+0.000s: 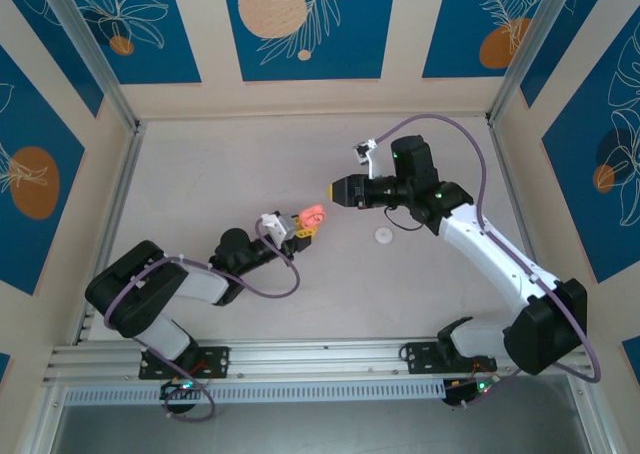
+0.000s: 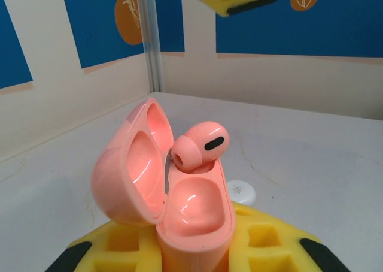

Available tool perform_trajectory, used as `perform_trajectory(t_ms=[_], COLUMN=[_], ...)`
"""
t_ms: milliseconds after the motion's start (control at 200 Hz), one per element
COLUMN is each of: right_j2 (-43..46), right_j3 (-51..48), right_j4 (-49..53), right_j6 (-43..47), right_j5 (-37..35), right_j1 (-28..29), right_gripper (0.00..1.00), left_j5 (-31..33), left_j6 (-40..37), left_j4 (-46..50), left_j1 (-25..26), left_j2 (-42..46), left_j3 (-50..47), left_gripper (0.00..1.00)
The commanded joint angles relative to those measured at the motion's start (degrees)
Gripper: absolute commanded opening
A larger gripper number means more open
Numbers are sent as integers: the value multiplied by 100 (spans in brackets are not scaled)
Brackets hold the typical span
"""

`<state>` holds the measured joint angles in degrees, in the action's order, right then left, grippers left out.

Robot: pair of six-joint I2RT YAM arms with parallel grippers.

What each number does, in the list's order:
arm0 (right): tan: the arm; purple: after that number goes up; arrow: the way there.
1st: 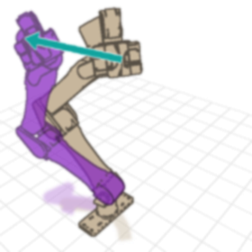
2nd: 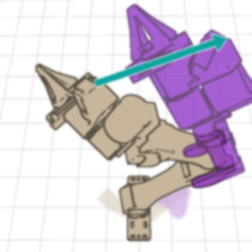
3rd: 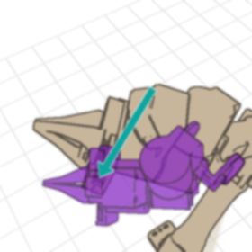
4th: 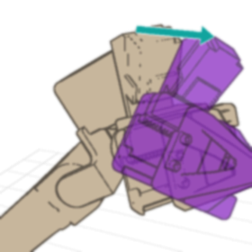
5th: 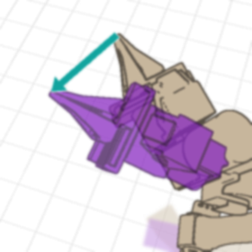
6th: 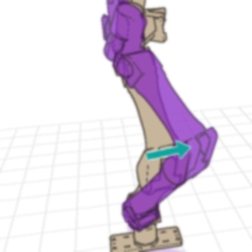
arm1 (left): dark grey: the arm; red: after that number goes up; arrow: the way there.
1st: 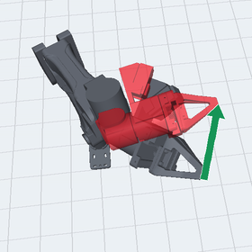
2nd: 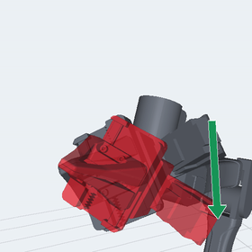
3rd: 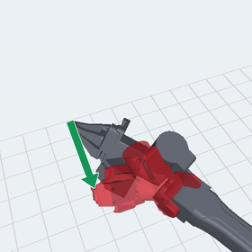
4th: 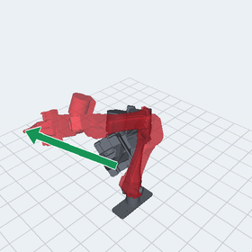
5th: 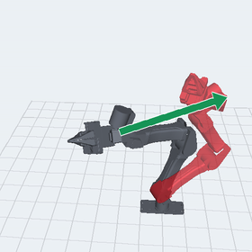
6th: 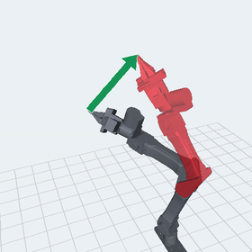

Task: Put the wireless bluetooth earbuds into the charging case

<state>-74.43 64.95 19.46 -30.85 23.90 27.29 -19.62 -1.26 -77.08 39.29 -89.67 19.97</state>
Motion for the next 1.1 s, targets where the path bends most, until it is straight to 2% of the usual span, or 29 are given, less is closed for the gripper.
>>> perform_trajectory(t_ms=[0, 595, 1095], right_j2=[-236, -793, -1053], right_j3=[266, 443, 473], right_j4=[757, 1046, 1105], right_j6=[-259, -132, -88], right_j5=[319, 479, 502], right_j1=[26, 259, 356], right_gripper=[40, 23, 16], left_j5=[-192, -121, -121], left_j6=[-138, -173, -183], left_j4=[-158, -35, 9], left_j1=[61, 61, 61], left_j2=[71, 152, 178], left_j3=[-47, -28, -36], left_gripper=[0, 0, 0])
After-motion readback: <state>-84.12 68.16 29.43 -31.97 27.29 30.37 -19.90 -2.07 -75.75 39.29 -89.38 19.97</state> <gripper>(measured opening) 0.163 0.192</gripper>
